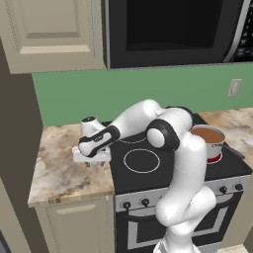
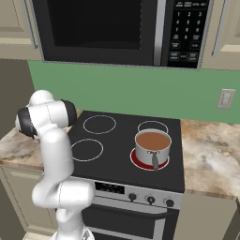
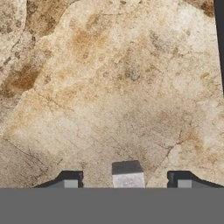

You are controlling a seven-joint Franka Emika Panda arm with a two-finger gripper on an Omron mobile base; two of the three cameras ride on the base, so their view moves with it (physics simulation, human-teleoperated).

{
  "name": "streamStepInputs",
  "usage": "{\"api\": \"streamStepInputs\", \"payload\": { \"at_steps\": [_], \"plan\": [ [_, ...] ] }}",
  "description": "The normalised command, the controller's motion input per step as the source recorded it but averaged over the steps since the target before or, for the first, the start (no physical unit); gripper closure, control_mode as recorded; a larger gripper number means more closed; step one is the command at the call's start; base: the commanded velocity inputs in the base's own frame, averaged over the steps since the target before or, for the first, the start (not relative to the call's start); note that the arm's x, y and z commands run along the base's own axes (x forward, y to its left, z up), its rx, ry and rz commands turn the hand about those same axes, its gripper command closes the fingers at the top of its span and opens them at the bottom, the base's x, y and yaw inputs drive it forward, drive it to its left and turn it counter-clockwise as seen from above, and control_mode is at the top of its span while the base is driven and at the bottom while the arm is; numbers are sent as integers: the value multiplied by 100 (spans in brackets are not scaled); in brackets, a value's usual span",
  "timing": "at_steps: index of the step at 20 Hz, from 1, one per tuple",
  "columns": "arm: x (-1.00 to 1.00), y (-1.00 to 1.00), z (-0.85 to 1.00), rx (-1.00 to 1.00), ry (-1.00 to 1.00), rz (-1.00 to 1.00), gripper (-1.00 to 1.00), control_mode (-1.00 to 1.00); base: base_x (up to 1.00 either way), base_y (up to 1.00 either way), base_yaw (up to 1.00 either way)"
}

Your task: Pick up the sugar cube(s) and place them in the saucepan with hot chocolate.

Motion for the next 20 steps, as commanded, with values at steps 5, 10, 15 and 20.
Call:
{"api": "streamStepInputs", "payload": {
  "at_steps": [5,10,15,20],
  "plan": [
    [9,0,-8,0,-2,0,-100,-100,0,0,0],
    [2,0,-4,0,-1,0,-100,-100,0,0,0],
    [0,1,0,0,0,0,100,-100,0,0,0],
    [0,0,0,0,0,0,100,-100,0,0,0]
  ]
}}
